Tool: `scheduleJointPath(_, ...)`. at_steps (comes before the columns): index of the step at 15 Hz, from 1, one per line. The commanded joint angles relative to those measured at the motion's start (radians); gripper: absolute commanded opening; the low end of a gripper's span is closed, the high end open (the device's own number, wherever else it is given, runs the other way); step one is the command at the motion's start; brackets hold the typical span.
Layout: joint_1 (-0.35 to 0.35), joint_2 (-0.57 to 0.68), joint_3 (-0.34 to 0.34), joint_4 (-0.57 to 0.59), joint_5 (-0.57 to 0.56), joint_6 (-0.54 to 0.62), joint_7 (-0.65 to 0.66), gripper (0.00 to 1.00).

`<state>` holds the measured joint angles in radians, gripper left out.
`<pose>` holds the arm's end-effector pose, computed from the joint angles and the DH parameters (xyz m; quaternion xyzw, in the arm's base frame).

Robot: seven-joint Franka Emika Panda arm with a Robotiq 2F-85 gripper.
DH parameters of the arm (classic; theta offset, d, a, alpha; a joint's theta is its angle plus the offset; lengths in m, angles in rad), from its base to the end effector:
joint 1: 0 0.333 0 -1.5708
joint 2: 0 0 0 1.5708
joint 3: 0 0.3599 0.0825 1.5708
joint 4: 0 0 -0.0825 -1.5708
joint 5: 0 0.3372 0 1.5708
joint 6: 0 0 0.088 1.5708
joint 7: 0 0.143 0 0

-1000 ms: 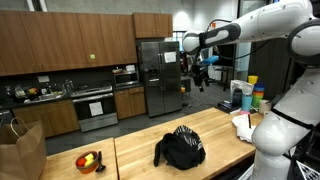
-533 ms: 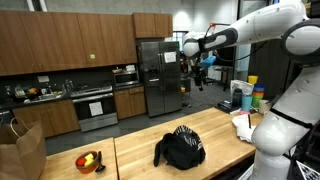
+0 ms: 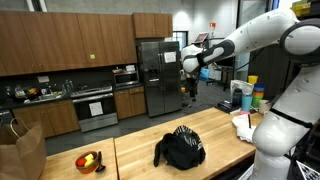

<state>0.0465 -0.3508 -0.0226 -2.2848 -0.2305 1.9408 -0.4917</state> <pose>0.3887 -0.0148 0.5165 0.9502 0.2939 -0.0205 0.1015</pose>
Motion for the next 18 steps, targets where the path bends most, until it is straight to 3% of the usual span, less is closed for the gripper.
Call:
scheduleJointPath(1, 0.028, 0.024, -0.026, -0.066, 0.041, 0.026, -0.089, 1.00)
scheduleJointPath(2, 0.016, 0.014, -0.007, -0.046, 0.014, 0.015, -0.035, 1.00)
scheduleJointPath(9, 0.021, 0.053, -0.010, -0.070, 0.032, 0.017, -0.065, 1.00)
scheduleJointPath(18, 0.061, 0.116, 0.070, -0.127, 0.011, 0.078, 0.003, 1.00)
